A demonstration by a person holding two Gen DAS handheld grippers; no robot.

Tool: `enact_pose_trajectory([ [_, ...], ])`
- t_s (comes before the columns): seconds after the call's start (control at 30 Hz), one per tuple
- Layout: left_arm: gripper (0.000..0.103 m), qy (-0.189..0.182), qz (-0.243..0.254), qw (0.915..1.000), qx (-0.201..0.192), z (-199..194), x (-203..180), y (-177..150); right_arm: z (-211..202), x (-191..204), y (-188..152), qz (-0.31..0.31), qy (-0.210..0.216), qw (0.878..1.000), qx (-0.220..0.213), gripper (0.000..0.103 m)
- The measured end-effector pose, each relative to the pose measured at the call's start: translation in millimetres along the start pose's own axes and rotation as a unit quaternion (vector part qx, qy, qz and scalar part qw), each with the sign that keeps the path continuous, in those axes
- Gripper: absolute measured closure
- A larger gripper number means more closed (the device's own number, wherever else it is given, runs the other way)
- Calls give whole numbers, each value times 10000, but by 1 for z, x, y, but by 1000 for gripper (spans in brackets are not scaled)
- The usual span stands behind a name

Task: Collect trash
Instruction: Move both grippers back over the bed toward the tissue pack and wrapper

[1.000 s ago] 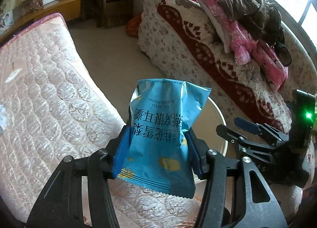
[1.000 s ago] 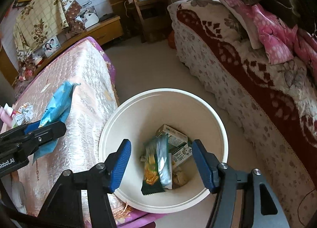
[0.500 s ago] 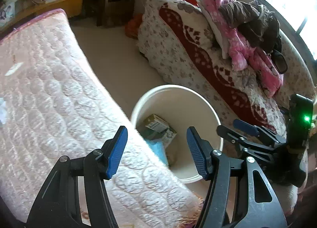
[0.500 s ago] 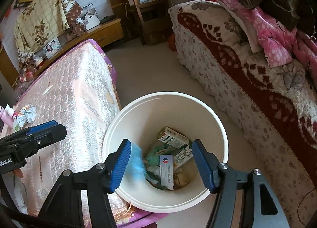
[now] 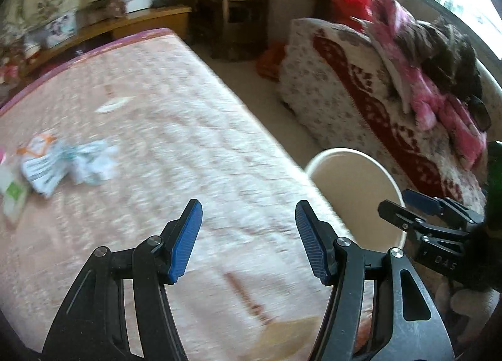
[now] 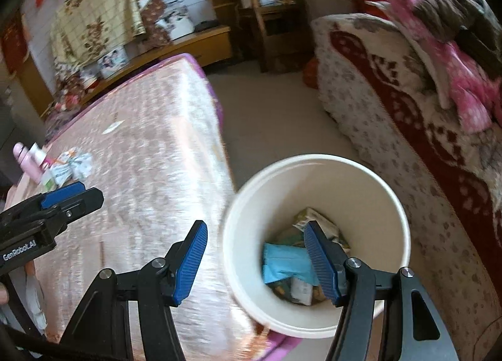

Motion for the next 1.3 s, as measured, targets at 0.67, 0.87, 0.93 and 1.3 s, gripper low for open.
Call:
enact_pose_trajectory([
  [0.67,43,1310,-1510,9798,-48,-67,256,-41,49,200,4,-1188,1114,9857,440,35],
  [0.87,43,1573,-1938,9683,-35,-67,329,-40,74,255,17,-1418,1417,9786,470,33],
  [0.93,43,1656,-2086,9639,-34,-64,351,-39,84,268,23,-1512,1454,9766,469,33],
  [1.3,43,761,-2133,9738,187,-26,342,-37,136,331,59,-1842,1828,9647,443,29],
])
Point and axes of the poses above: each gripper's, at about its wrist camera, not at the fingertips, and z roughly the way its jaws point, x to its left, y to its top, the point moved 10 cm from there along z, roughly the way its jaws point, and after that the axes turned 2 degrees about -x, right-handed, at the moved point
